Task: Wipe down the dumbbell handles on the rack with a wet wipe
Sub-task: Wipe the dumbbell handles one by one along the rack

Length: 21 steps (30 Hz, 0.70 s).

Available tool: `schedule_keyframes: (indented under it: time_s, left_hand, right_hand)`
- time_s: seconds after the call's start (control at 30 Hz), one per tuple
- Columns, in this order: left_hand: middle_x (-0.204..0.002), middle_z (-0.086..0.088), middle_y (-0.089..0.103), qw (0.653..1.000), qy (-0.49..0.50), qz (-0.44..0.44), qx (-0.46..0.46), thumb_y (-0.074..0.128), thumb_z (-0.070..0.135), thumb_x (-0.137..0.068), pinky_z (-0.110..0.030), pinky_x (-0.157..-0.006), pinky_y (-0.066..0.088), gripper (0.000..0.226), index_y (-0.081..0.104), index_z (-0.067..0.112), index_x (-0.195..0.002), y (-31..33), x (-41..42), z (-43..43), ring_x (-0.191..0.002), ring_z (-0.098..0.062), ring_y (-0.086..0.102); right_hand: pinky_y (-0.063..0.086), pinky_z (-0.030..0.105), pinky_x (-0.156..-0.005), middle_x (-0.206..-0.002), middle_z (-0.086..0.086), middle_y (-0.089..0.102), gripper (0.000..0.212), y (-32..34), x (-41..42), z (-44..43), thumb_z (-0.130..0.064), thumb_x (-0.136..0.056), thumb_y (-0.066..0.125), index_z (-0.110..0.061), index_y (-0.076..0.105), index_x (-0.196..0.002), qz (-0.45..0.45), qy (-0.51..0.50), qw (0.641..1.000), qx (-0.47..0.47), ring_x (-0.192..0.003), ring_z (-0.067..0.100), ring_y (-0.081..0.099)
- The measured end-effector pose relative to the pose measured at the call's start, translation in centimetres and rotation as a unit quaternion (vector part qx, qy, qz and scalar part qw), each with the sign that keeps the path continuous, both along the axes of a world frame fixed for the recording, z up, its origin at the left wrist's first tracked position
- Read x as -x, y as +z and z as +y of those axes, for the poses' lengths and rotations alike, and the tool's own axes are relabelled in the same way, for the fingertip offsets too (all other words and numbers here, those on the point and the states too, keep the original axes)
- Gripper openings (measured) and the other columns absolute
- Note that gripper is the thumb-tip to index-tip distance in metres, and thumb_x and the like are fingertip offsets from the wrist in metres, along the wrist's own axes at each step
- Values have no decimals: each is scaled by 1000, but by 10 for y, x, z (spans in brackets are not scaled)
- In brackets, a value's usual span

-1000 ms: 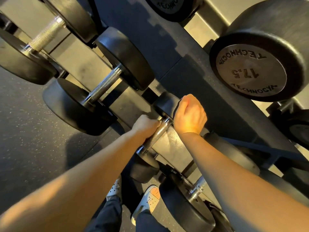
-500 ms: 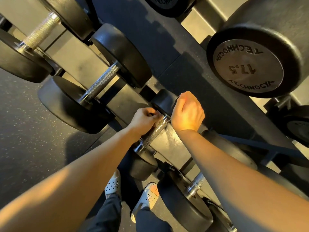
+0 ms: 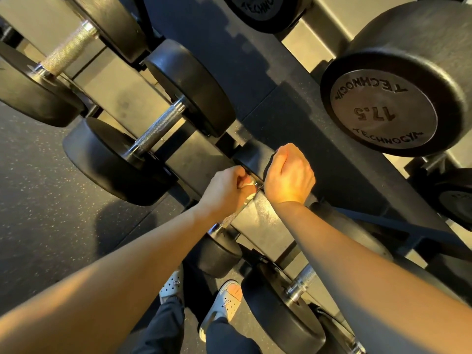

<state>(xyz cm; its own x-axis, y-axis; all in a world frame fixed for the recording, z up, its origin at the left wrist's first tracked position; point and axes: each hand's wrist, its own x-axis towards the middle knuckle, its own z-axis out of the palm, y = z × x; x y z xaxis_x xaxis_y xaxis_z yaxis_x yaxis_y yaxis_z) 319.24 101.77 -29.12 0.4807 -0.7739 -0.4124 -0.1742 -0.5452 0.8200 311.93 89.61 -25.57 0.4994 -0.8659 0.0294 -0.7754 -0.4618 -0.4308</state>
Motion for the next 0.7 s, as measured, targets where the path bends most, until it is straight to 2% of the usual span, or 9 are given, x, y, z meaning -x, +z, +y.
schedule_keyframes:
  time_s: [0.1, 0.17, 0.23, 0.3, 0.43, 0.5, 0.6, 0.7]
  left_hand:
    - [-84, 13, 59, 996, -76, -23, -40, 73, 26, -95, -14, -68, 40, 13, 60, 26, -97, -3, 1, 15, -75, -2, 59]
    - [-82, 10, 58, 987, -131, -56, -77, 69, 25, -96, -18, -66, 42, 14, 58, 21, -88, -1, 3, 29, -72, -6, 58]
    - [-79, 7, 60, 979, -166, -71, -95, 65, 23, -96, -20, -64, 44, 17, 57, 25, -81, 2, 3, 35, -70, -10, 61]
    - [-81, 6, 63, 985, -148, -43, -78, 65, 21, -96, -21, -68, 52, 17, 57, 29, -83, 7, 0, 30, -74, -9, 65]
    - [-86, 7, 65, 1000, 13, -8, 6, 70, 23, -95, -16, -72, 54, 10, 62, 26, -90, 8, -3, 3, -79, -2, 66]
    - [-87, 9, 65, 1000, 24, 19, 2, 73, 25, -94, -14, -71, 51, 14, 62, 27, -86, 7, 1, -1, -80, 1, 65]
    - [-83, 6, 66, 997, 29, 51, -49, 71, 29, -96, -17, -66, 48, 15, 63, 24, -83, 2, 10, 8, -77, -6, 66]
    - [-80, 7, 63, 995, -42, -41, -84, 66, 27, -96, -22, -64, 50, 12, 62, 25, -85, 1, 14, 20, -74, -10, 64]
  right_hand:
    - [50, 44, -61, -68, -1, 54, 36, 0, 1, 0, -30, -101, 32, -17, 55, -77, -2, -3, 1000, -3, -63, 17, 54]
    - [50, 44, -61, -68, -1, 53, 36, 0, 0, 0, -30, -101, 32, -16, 54, -76, -1, -2, 1000, -4, -63, 18, 53]
    - [50, 44, -60, -68, -1, 53, 37, 1, 0, 1, -31, -101, 31, -17, 54, -76, -2, -1, 1000, -4, -63, 18, 54]
    - [49, 41, -59, -68, -2, 52, 37, 2, 1, 1, -32, -100, 30, -17, 53, -76, -5, 0, 1000, -5, -63, 18, 53]
    - [48, 39, -58, -69, -2, 52, 37, 1, 2, 1, -33, -101, 29, -18, 54, -77, -8, 9, 1000, 0, -63, 17, 54]
    - [48, 40, -57, -69, -2, 53, 38, 1, 2, 1, -33, -101, 30, -18, 56, -78, -12, 8, 1000, 0, -64, 17, 55]
    - [47, 38, -56, -68, -2, 52, 38, 0, 1, 0, -33, -100, 29, -17, 57, -79, -19, 6, 1000, -10, -63, 17, 54]
    - [42, 33, -55, -66, -5, 49, 38, 1, 1, 1, -34, -99, 29, -18, 56, -78, -13, 2, 1000, -15, -61, 14, 51]
